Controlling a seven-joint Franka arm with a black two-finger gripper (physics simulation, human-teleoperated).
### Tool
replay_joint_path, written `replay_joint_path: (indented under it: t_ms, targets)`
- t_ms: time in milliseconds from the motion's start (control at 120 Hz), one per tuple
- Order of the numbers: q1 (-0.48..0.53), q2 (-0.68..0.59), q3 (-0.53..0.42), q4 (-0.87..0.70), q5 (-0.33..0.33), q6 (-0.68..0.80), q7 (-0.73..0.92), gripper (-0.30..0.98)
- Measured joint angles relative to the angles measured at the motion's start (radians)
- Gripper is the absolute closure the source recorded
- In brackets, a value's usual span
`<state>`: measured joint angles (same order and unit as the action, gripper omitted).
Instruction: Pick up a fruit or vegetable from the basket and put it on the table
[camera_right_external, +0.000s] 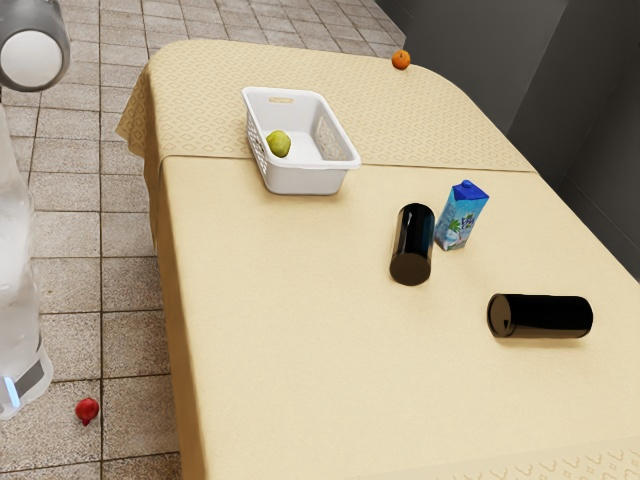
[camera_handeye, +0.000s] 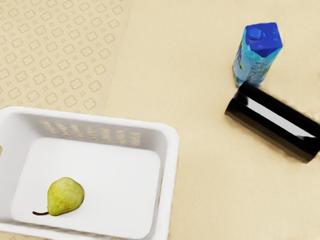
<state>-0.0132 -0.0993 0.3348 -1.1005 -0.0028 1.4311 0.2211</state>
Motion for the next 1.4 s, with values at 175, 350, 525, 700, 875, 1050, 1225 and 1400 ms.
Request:
replay_joint_path:
  t_ms: [175, 350, 525, 700, 875, 1050, 1225, 1400]
  targets:
    - [-0.009, 0.103, -0.034, 0.033, 0.027, 0.006, 0.046, 0.02]
    - [-0.074, 0.086, -0.07, -0.052, 0.18, 0.004, 0.051, 0.02]
    - [0.059, -0.165, -0.269, -0.482, 0.154, 0.068, 0.035, 0.03]
    - [-1.055, -0.557, 0.679, -0.592, 0.457, 0.121, -0.004, 0.02]
    - [-1.167, -0.434, 0.952, -0.577, 0.583, 0.216, -0.041, 0.02]
    - [-1.29, -0.398, 1.153, -0.579, 0.612, 0.301, -0.068, 0.02]
    - [-1.339, -0.409, 1.242, -0.578, 0.619, 0.339, -0.086, 0.02]
    - [-1.385, -0.505, 1.295, -0.526, 0.633, 0.354, -0.096, 0.02]
